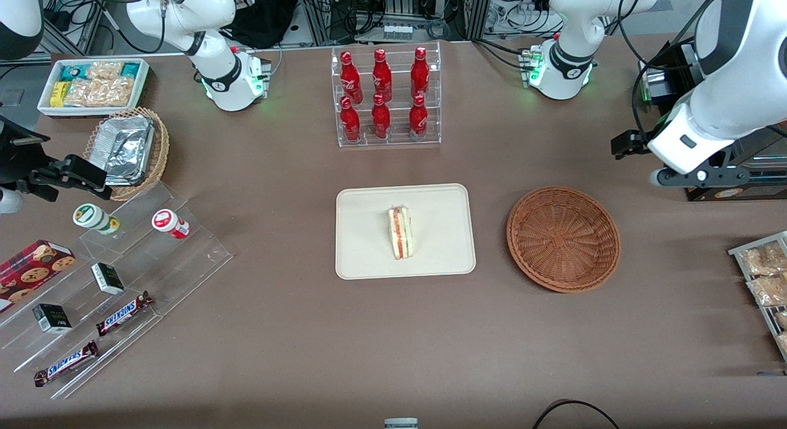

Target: Place sandwich from basket to tray

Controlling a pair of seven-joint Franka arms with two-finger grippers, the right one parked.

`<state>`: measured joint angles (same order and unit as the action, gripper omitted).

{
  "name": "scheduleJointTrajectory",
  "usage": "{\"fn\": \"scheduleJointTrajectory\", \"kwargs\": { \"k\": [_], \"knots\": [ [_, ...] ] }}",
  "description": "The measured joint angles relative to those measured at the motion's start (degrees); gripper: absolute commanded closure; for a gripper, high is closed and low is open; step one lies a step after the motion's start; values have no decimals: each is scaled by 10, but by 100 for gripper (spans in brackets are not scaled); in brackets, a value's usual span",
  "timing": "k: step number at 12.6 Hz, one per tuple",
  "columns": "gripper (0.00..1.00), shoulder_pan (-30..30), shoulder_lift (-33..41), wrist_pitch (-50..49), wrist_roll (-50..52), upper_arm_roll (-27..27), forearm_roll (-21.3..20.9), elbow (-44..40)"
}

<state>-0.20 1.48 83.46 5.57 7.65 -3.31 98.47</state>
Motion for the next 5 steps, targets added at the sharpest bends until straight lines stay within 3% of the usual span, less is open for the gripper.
{"fn": "scheduleJointTrajectory", "kwargs": {
  "k": [5],
  "knots": [
    [0,5,19,-2,-12,-37,0,-5]
  ]
}}
